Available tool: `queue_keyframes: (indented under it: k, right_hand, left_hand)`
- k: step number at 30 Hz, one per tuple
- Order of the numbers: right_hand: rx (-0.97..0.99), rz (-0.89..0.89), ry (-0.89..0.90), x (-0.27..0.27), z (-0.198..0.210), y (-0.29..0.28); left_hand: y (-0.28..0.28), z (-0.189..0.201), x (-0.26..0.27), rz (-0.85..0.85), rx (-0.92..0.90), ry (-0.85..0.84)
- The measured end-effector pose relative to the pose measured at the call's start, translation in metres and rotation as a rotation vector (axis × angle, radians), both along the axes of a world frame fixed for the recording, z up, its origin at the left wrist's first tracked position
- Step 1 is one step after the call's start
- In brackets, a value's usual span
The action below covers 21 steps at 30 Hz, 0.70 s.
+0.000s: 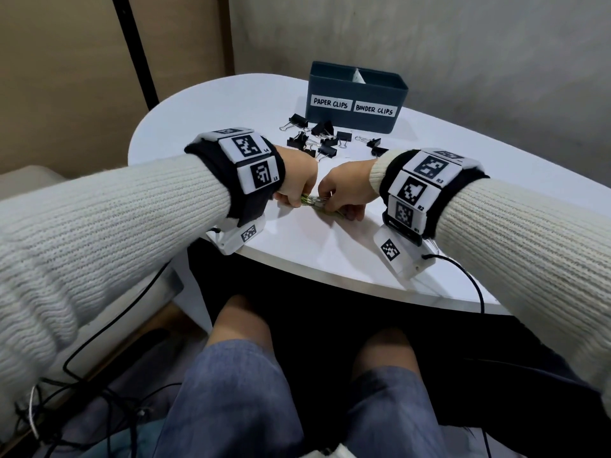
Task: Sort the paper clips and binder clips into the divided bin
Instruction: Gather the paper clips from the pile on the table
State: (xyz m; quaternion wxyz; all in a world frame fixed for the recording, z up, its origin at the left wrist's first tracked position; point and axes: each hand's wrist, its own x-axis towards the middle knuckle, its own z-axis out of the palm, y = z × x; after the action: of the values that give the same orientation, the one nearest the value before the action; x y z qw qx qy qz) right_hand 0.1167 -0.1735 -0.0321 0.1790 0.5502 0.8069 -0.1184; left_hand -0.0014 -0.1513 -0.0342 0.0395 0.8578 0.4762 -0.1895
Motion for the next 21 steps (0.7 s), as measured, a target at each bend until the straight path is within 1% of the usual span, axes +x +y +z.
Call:
queue_keyframes:
  k: [2,5,8,12,14,17,21]
  right_hand:
    - [-0.039,-0.042,0.041,0.003,-0.001,0.003]
    - [-0.079,-0.08,0.076,0.006,-0.003,0.006]
    - [-0.092,-0.111,0.127,0.008,-0.005,0.01]
    - [-0.157,-0.224,0.32,0.018,-0.003,0.017]
    - [-0.17,-0.247,0.365,0.024,0.0,0.023]
    - [-0.131,-0.277,0.419,0.031,0.011,0.034]
    - [0.11,-0.324,0.501,0.041,0.041,0.066]
  left_hand:
    - [-0.001,-0.002,-0.001,-0.002,0.015,0.048]
    - [0.002,-0.005,-0.004,-0.003,0.01,0.057]
    - [0.004,-0.006,-0.007,0.005,-0.012,0.024]
    - [0.004,-0.002,-0.01,0.03,-0.018,-0.046]
    - [0.008,0.0,-0.01,0.04,-0.037,-0.075]
    - [0.022,0.01,-0.014,0.063,-0.053,-0.203]
    - [0.057,0.044,-0.014,0.08,0.038,-0.47]
